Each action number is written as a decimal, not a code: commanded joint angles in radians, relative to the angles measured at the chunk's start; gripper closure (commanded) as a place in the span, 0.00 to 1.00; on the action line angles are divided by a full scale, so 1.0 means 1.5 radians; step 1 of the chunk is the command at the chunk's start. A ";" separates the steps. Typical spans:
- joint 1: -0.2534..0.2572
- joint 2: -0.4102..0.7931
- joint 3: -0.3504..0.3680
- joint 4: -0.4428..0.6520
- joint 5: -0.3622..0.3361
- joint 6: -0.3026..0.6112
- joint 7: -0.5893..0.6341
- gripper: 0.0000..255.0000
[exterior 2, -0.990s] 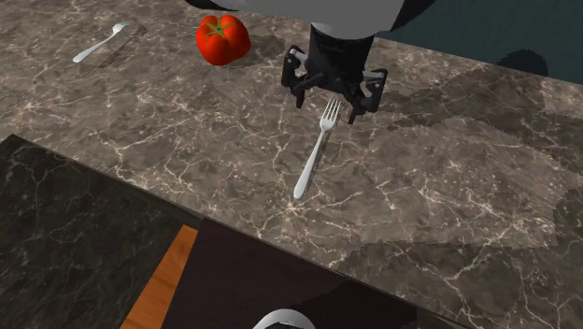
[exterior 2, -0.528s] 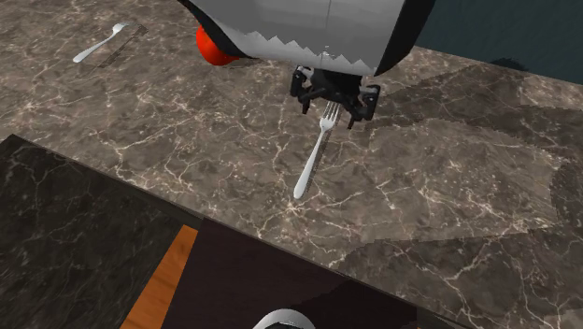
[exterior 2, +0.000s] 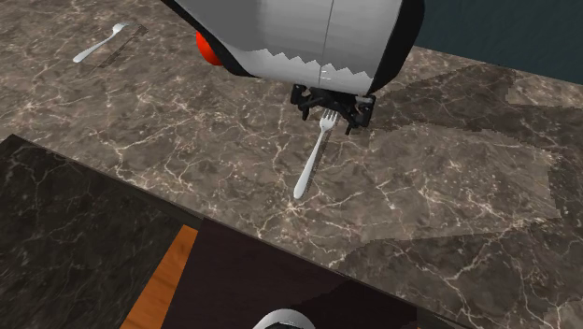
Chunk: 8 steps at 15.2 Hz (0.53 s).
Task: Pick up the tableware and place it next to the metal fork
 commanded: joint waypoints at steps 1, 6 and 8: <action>0.000 0.000 0.000 0.000 0.000 0.001 0.000 0.00; 0.000 0.001 0.000 0.000 0.000 0.001 0.001 1.00; 0.001 0.002 0.002 0.001 0.000 0.001 0.002 1.00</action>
